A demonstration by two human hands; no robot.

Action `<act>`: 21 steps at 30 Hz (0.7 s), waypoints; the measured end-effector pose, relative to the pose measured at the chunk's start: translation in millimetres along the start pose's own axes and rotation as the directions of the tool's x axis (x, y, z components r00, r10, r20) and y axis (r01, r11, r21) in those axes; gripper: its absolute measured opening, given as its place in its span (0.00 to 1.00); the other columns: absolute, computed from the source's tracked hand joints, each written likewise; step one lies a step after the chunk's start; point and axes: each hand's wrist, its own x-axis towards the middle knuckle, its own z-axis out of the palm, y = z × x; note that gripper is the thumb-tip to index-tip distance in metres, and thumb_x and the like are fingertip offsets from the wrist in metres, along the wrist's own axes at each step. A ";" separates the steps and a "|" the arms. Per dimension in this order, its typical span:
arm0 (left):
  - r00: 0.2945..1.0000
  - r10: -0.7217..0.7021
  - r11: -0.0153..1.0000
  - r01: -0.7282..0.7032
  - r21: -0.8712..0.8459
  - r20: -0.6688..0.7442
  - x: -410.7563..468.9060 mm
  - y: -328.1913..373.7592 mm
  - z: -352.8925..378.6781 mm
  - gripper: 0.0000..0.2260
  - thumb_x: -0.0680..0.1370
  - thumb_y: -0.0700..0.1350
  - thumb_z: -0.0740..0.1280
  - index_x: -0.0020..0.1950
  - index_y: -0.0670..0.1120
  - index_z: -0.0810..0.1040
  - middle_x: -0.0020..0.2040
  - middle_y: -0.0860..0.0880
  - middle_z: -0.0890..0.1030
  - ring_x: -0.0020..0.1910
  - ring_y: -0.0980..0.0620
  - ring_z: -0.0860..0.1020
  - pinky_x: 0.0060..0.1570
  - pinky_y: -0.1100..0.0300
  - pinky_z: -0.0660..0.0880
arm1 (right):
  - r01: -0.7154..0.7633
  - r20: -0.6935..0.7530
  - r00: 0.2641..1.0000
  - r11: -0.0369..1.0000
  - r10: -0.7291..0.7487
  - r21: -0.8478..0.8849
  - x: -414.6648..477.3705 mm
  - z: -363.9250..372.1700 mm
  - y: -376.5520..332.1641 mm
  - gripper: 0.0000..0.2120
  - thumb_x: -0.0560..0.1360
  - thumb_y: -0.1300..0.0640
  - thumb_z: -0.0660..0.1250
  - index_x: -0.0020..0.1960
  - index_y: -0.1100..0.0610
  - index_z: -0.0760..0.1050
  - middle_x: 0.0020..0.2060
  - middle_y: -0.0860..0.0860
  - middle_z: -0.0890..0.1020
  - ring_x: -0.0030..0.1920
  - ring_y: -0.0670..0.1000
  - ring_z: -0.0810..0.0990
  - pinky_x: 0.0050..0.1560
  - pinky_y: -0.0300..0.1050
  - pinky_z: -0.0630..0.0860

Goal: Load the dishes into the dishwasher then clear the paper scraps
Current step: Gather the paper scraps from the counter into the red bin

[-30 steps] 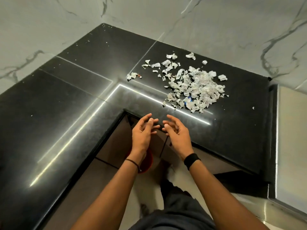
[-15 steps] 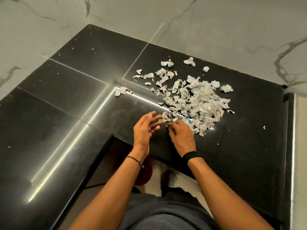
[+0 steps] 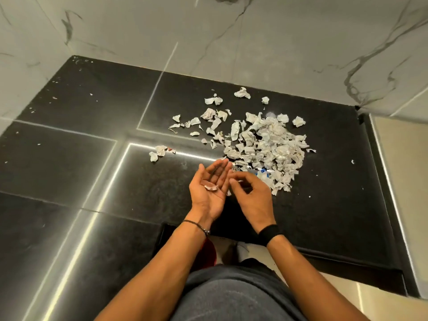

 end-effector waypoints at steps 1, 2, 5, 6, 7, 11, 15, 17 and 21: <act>1.000 -0.014 1.000 0.014 -0.004 0.008 0.6 3.5 -4.0 0.21 0.85 0.53 0.59 0.59 0.36 0.81 0.65 0.36 0.81 0.65 0.40 0.80 0.64 0.51 0.78 | -0.012 -0.020 1.000 0.998 0.011 -0.059 -1.4 1.3 7.2 0.07 0.76 0.59 0.73 0.52 0.50 0.83 0.47 0.42 0.84 0.47 0.43 0.82 0.52 0.39 0.79; 1.000 -0.021 1.000 0.022 -0.004 0.007 1.6 8.0 -8.0 0.21 0.85 0.52 0.59 0.60 0.36 0.81 0.65 0.36 0.81 0.65 0.41 0.80 0.64 0.50 0.78 | -0.021 -0.004 1.000 0.991 0.021 -0.132 -3.3 3.5 14.4 0.07 0.76 0.58 0.73 0.53 0.50 0.82 0.47 0.44 0.84 0.46 0.43 0.82 0.51 0.41 0.80; 0.999 -0.032 0.999 0.032 0.013 0.001 6.2 22.2 -17.4 0.21 0.85 0.52 0.60 0.65 0.37 0.78 0.65 0.37 0.81 0.64 0.41 0.81 0.64 0.50 0.77 | 0.029 0.139 0.990 0.928 0.025 -0.372 -10.5 15.4 28.9 0.10 0.76 0.55 0.73 0.57 0.53 0.83 0.49 0.47 0.80 0.45 0.45 0.79 0.49 0.48 0.80; 0.999 -0.033 0.999 0.033 0.022 0.000 7.5 26.4 -18.9 0.21 0.85 0.52 0.60 0.66 0.37 0.78 0.64 0.37 0.81 0.64 0.42 0.81 0.64 0.50 0.77 | 0.065 0.153 0.988 0.908 -0.001 -0.413 -11.6 19.8 31.7 0.09 0.76 0.56 0.72 0.56 0.54 0.83 0.49 0.48 0.79 0.45 0.47 0.79 0.49 0.50 0.80; 0.999 -0.033 0.999 0.033 0.037 -0.006 8.5 29.3 -19.8 0.20 0.85 0.52 0.60 0.66 0.37 0.78 0.64 0.38 0.81 0.63 0.42 0.81 0.64 0.50 0.77 | 0.083 0.146 0.989 0.899 -0.022 -0.430 -11.5 23.0 32.5 0.08 0.77 0.57 0.72 0.55 0.54 0.84 0.48 0.48 0.79 0.46 0.48 0.79 0.49 0.51 0.79; 0.999 -0.023 0.997 0.025 0.079 -0.024 13.2 32.7 -21.9 0.19 0.84 0.51 0.61 0.67 0.38 0.77 0.64 0.38 0.81 0.63 0.42 0.82 0.64 0.51 0.77 | -0.009 -0.018 1.000 0.964 0.004 -0.265 -6.1 23.7 13.0 0.04 0.77 0.57 0.72 0.51 0.52 0.83 0.46 0.45 0.82 0.45 0.44 0.80 0.49 0.46 0.80; 0.998 -0.070 0.996 0.070 0.060 -0.002 17.3 22.6 -16.9 0.18 0.84 0.51 0.60 0.64 0.39 0.78 0.65 0.37 0.81 0.64 0.40 0.80 0.66 0.46 0.76 | 0.060 0.065 0.996 0.996 -0.055 -0.066 6.0 25.3 -19.4 0.07 0.76 0.54 0.75 0.53 0.51 0.82 0.48 0.43 0.84 0.48 0.46 0.82 0.48 0.37 0.77; 0.996 -0.087 0.996 0.086 0.014 0.017 18.3 20.6 -13.5 0.18 0.84 0.51 0.60 0.61 0.38 0.79 0.64 0.36 0.81 0.62 0.39 0.81 0.64 0.46 0.77 | 0.060 0.083 0.995 0.996 -0.055 -0.065 12.1 26.0 -19.5 0.07 0.76 0.53 0.74 0.53 0.51 0.82 0.48 0.42 0.84 0.49 0.44 0.82 0.49 0.35 0.76; 0.998 -0.053 0.998 0.054 -0.024 0.021 22.0 27.9 -15.5 0.17 0.84 0.49 0.60 0.58 0.37 0.81 0.64 0.36 0.81 0.63 0.41 0.81 0.62 0.52 0.80 | 0.054 0.082 0.996 0.971 -0.036 -0.235 22.4 13.0 7.5 0.06 0.76 0.58 0.72 0.53 0.50 0.81 0.47 0.41 0.83 0.44 0.43 0.80 0.48 0.42 0.78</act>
